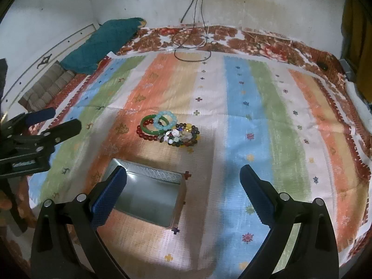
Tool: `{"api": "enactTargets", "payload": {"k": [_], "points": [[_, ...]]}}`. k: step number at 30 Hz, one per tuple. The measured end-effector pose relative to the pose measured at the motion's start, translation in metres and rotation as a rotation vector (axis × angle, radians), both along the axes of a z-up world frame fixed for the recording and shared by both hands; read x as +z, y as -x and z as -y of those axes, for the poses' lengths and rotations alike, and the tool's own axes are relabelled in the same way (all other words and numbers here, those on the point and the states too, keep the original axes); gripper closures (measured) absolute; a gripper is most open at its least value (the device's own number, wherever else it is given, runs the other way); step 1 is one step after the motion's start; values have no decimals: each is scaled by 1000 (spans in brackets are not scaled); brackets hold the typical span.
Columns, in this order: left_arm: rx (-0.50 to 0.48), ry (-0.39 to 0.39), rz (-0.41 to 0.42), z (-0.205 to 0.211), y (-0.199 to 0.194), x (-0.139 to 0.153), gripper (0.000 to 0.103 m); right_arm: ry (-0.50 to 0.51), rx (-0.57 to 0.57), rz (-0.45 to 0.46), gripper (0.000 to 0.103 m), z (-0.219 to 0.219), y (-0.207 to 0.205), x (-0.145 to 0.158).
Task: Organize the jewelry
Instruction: 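Move both tools toward the bracelet pile beside the silver tin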
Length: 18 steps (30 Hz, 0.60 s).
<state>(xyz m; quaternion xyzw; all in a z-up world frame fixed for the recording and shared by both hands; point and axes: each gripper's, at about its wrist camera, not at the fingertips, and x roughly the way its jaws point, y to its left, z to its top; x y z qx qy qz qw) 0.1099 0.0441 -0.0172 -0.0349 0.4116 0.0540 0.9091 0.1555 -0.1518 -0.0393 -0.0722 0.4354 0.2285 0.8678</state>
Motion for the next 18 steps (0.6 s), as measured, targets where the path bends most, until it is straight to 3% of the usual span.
{"api": "enactTargets", "payload": {"k": [18], "points": [[26,-20,-79,-13,-71,-26,5,36,-13,-79,4,-23,-36,-20]]}}
